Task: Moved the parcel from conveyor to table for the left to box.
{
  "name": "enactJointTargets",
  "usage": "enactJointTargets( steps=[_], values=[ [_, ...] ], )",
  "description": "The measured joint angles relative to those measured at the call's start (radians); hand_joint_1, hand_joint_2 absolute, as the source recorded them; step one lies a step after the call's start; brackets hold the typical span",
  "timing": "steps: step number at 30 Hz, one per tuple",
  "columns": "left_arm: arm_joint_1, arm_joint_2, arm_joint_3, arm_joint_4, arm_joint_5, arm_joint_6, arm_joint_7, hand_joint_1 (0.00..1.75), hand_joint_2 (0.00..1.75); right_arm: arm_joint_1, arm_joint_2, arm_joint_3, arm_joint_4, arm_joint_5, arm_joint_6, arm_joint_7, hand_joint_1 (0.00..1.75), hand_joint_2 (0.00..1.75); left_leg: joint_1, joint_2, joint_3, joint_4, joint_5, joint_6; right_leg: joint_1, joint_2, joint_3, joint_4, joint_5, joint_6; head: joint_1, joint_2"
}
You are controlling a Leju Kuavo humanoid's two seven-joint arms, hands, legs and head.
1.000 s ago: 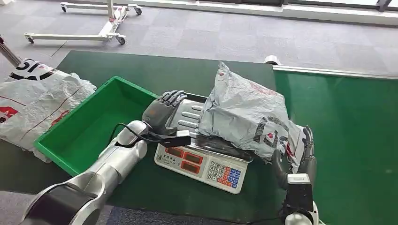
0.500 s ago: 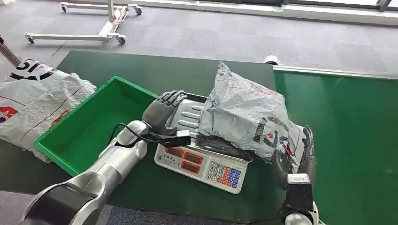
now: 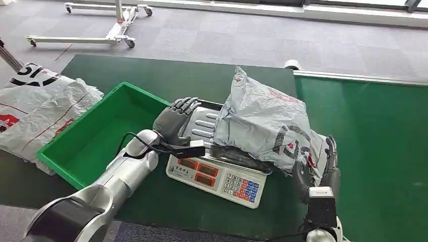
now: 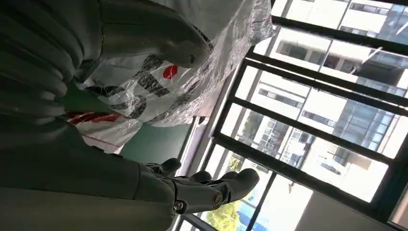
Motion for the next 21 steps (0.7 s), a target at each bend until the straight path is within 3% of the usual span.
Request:
enactJointTargets(
  steps=[21],
  values=[
    [0.0, 0.0, 0.0, 0.0, 0.0, 0.0, 0.0, 0.0, 1.75, 0.0, 0.0, 0.0, 0.0, 0.0, 0.0, 0.0, 0.0, 1.75, 0.0, 0.0, 0.0, 0.0, 0.0, 0.0, 0.0, 0.0, 0.0, 0.0, 0.0, 0.0, 0.0, 0.0]
  ],
)
